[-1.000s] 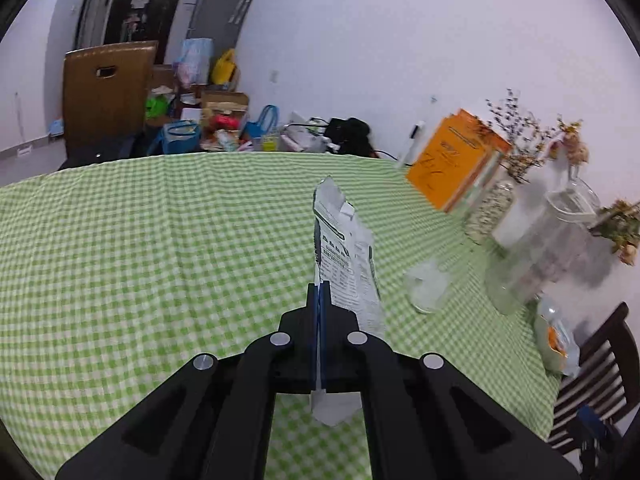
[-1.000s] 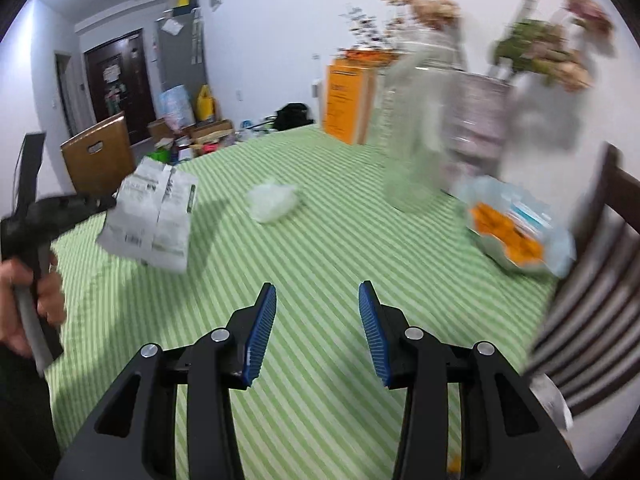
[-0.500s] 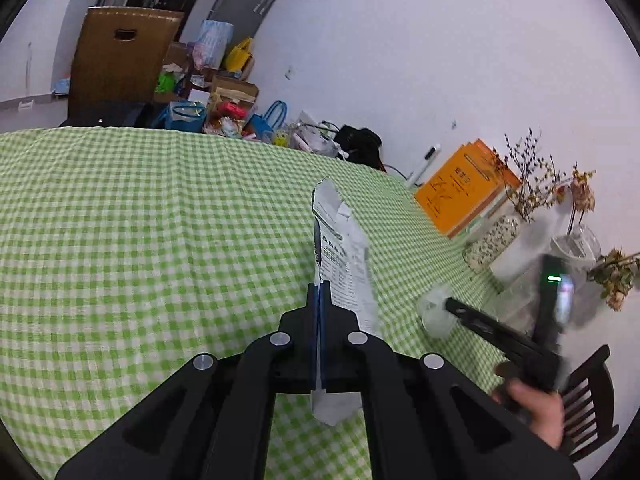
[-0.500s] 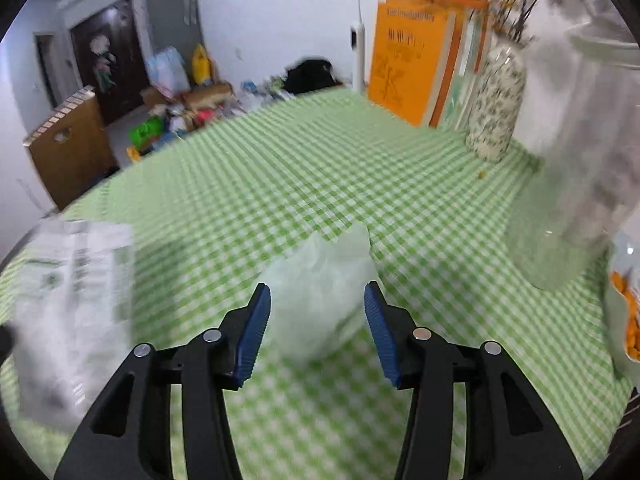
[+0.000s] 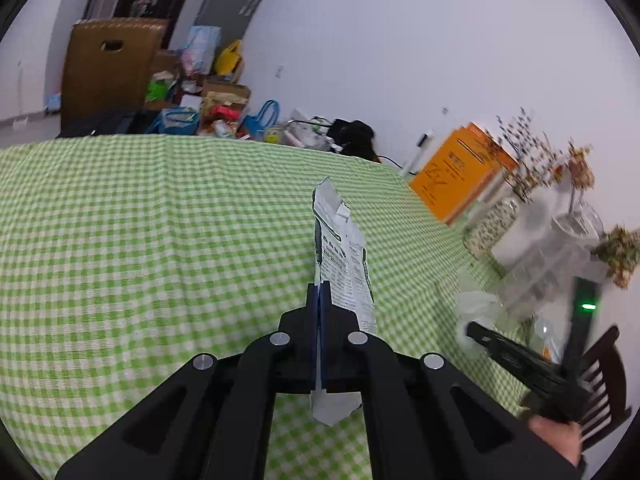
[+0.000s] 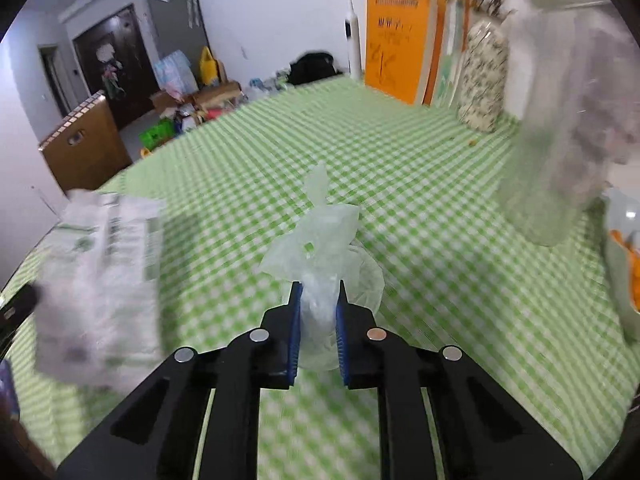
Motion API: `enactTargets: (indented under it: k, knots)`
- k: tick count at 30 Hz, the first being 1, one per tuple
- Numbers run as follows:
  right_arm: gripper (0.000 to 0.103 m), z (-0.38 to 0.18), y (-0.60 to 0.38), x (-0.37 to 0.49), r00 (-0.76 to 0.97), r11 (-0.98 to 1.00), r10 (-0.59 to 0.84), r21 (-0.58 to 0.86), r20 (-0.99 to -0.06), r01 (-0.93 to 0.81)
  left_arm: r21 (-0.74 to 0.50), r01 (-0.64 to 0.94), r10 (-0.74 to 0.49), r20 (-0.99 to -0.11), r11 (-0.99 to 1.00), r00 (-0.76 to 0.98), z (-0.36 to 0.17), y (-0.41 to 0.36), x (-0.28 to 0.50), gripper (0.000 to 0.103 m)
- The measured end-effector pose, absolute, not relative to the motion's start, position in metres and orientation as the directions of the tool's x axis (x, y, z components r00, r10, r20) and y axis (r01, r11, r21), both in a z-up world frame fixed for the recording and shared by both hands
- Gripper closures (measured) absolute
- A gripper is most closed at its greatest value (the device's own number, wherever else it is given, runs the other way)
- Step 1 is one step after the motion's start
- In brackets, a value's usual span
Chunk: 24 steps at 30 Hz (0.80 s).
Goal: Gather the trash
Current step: 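Carry the leaflet and clear bag over the cardboard box with both tools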
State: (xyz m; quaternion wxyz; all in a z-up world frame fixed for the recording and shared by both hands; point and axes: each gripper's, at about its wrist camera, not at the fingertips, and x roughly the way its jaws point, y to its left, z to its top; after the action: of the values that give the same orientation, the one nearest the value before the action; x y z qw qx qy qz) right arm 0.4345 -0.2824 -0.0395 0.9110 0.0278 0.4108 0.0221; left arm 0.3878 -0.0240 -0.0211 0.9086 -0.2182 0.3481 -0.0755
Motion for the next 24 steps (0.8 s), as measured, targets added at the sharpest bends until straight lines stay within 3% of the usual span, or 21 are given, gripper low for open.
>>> enactTargets:
  k: [6,16,20,24]
  knots:
    - [0.088,-0.003,-0.315,0.36,0.721,0.999,0.03,0.049,-0.693,0.005,-0.409,0.093,-0.34,-0.587,0.908,0.735,-0.011,-0.069,0.374,0.103]
    - [0.088,0.04,-0.442,0.185,0.771,0.958,-0.201,0.042,-0.605,0.283,-0.358,0.454,-0.578,-0.508,0.816,0.638,0.033,-0.188,0.295,0.103]
    - [0.088,0.032,-0.501,0.093,0.735,0.898,-0.31,0.068,-0.604,0.434,-0.322,0.613,-0.681,-0.489,0.721,0.545,0.044,-0.238,0.24,0.103]
    - [0.088,-0.004,-0.557,0.017,0.66,0.801,-0.37,0.135,-0.655,0.583,-0.283,0.735,-0.733,-0.547,0.617,0.404,0.037,-0.306,0.195,0.103]
